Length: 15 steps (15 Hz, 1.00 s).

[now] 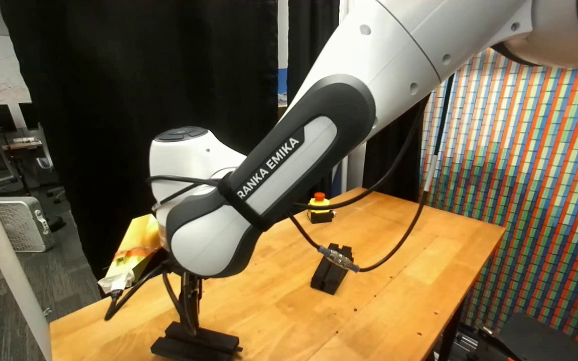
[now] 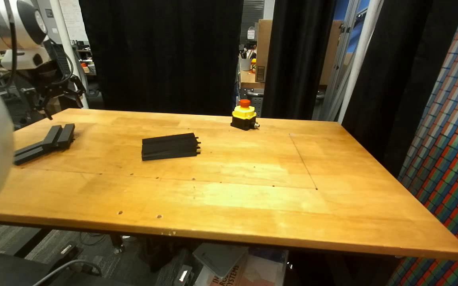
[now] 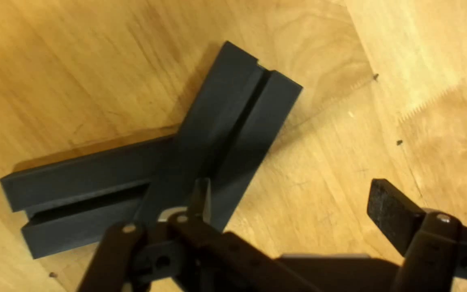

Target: Stack the black pieces together

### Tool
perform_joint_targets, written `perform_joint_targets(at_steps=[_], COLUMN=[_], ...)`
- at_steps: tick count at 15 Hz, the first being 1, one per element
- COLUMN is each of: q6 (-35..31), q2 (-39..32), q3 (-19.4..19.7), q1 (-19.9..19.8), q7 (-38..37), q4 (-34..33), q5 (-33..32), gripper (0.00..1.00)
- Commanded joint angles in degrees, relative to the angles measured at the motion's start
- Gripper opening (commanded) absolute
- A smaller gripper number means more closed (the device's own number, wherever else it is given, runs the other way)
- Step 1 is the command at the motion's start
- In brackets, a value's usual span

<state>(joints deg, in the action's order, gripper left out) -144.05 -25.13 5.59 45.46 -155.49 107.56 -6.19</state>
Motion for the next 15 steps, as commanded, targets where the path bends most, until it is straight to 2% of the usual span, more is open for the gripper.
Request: perform_joint_targets(at_steps=[1, 4, 9, 15], q6=[-3.0, -4.5, -4.8, -5.7], q2=[0.5, -0.4, -1.9, -2.5], q3=[3.8, 5.9, 9.5, 8.9], q1=[1.0, 1.6, 5.4, 8.1], q7=[-1.7, -1.8, -1.8, -1.7], q4=[1.7, 2.7, 3.4, 3.2], q5=[2.2, 5.0, 9.6, 12.2], gripper=[1.0, 1.0, 1.0, 1.0])
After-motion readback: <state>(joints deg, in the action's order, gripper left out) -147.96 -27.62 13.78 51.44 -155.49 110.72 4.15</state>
